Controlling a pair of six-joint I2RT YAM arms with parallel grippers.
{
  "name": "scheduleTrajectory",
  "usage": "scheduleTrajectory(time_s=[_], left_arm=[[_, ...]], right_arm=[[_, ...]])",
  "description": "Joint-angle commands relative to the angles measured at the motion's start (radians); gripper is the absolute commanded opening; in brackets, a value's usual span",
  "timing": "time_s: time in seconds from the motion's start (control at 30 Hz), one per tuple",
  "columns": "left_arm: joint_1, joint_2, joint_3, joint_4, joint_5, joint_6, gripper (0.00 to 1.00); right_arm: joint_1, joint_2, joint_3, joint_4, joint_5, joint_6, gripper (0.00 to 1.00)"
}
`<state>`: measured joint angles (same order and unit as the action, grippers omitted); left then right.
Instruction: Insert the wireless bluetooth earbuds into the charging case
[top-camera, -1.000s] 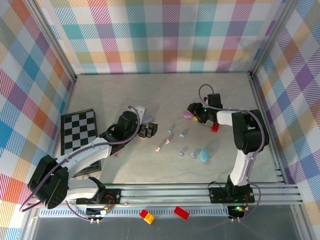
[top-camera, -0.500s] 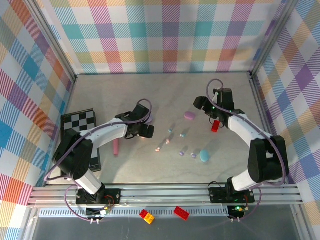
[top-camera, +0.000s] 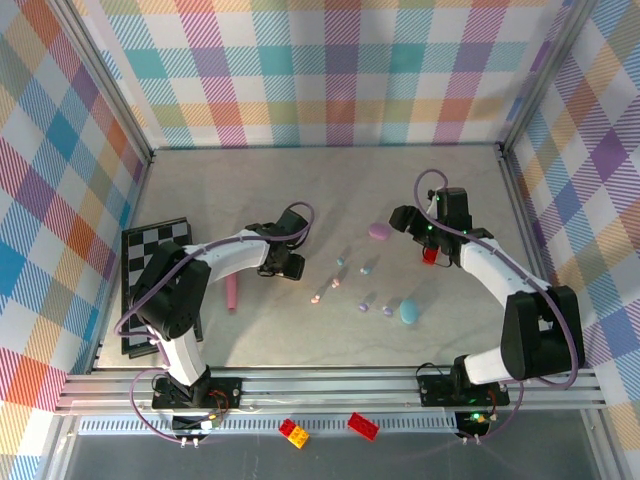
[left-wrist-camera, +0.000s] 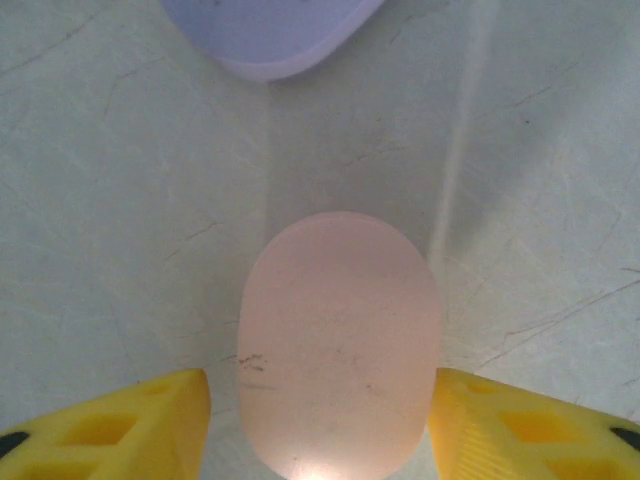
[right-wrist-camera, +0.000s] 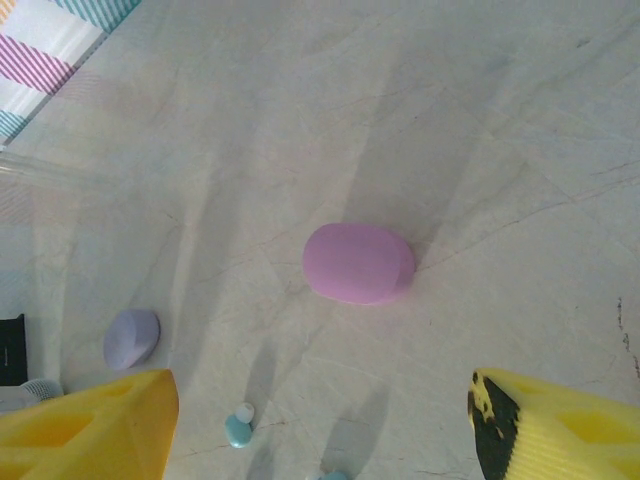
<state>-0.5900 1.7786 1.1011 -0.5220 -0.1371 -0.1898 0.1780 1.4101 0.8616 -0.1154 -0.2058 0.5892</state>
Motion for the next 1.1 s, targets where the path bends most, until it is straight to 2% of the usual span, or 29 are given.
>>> scheduleTrajectory(time_s=[0.0,0.13,0.27,0.5,0.63,0.77,0.83,1.07], left_arm=[[0.011,0.012,0.026,-0.021,0.012,0.008,0.48],[0.01,-0.009,0.023,-0.033,-0.005,0.02,0.4],[0.009,-0.078,-0.003,-0.01,-0.015,0.069,0.38],[-0.036,-0.212,-0.07,0.151,0.104,0.256,0.36],[-0.104,-0.291,-0.127,0.31,0.193,0.426,0.36],[-0.148,-0.366,-0.189,0.446,0.313,0.537,0.36],[-0.171,-0.392,-0.216,0.508,0.337,0.582,0.36],[-0.217,-0.413,-0.209,0.523,0.38,0.668,0.36]], right_arm=[[0.008,-0.029,0.002,-0.02,-0.026,-0.01,0.76],[0.01,-0.054,-0.005,-0.022,-0.058,0.001,0.76],[0.012,-0.103,-0.016,-0.052,-0.137,-0.004,0.76],[0.021,-0.168,0.004,-0.182,-0.366,-0.037,0.75],[0.034,-0.195,0.025,-0.24,-0.479,-0.032,0.75],[0.041,-0.198,0.022,-0.266,-0.57,-0.074,0.75],[0.042,-0.193,0.012,-0.262,-0.615,-0.084,0.75],[0.093,-0.173,-0.004,-0.2,-0.69,-0.062,0.72]])
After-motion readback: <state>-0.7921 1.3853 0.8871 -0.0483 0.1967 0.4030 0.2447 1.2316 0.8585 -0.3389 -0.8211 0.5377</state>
